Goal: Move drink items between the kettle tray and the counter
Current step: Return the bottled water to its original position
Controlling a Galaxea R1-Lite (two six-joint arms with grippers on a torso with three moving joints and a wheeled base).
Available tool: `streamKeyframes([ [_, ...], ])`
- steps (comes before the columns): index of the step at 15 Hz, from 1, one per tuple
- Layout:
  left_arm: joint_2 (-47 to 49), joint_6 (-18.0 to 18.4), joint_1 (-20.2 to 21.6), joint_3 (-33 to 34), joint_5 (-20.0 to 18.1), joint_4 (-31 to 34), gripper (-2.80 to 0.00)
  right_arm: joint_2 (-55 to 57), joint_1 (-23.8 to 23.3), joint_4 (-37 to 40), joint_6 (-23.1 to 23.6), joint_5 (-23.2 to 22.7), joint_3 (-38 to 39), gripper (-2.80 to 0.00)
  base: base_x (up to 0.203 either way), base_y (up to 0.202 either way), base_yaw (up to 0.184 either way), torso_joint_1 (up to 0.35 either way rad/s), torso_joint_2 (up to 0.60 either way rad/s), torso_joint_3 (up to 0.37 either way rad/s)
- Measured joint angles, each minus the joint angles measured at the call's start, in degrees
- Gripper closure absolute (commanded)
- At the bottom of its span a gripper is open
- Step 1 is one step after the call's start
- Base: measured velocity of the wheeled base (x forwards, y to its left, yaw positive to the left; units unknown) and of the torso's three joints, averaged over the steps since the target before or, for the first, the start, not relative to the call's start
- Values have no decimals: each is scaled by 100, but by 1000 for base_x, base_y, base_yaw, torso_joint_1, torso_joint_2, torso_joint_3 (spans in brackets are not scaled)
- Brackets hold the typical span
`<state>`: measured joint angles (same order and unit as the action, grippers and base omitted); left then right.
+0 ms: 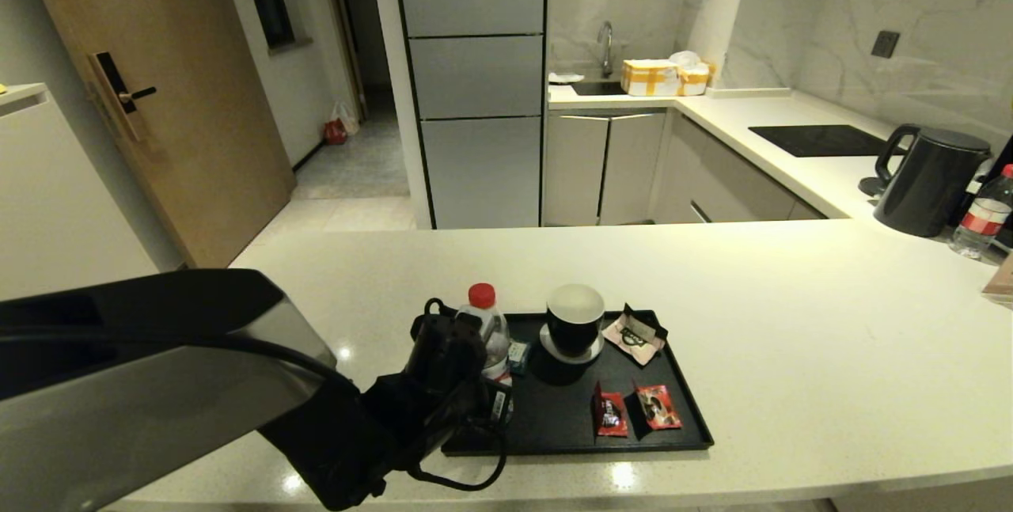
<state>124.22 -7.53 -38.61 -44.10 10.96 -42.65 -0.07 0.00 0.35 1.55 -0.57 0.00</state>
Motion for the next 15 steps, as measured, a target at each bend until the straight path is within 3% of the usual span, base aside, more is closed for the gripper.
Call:
streamKeyframes([
  [5, -38, 68, -44, 265, 3, -117, 0, 0, 0, 0, 1, -2, 0, 0, 0, 0, 0, 0, 0, 0],
  [9, 11, 409, -80, 534, -7, -551, 0, 0, 0, -2, -2, -5, 0, 0, 0, 0, 0, 0, 0, 0],
  [15, -27, 405, -104, 748, -16, -696, 0, 0, 0, -2, -1, -4, 0, 0, 0, 0, 0, 0, 0, 0],
])
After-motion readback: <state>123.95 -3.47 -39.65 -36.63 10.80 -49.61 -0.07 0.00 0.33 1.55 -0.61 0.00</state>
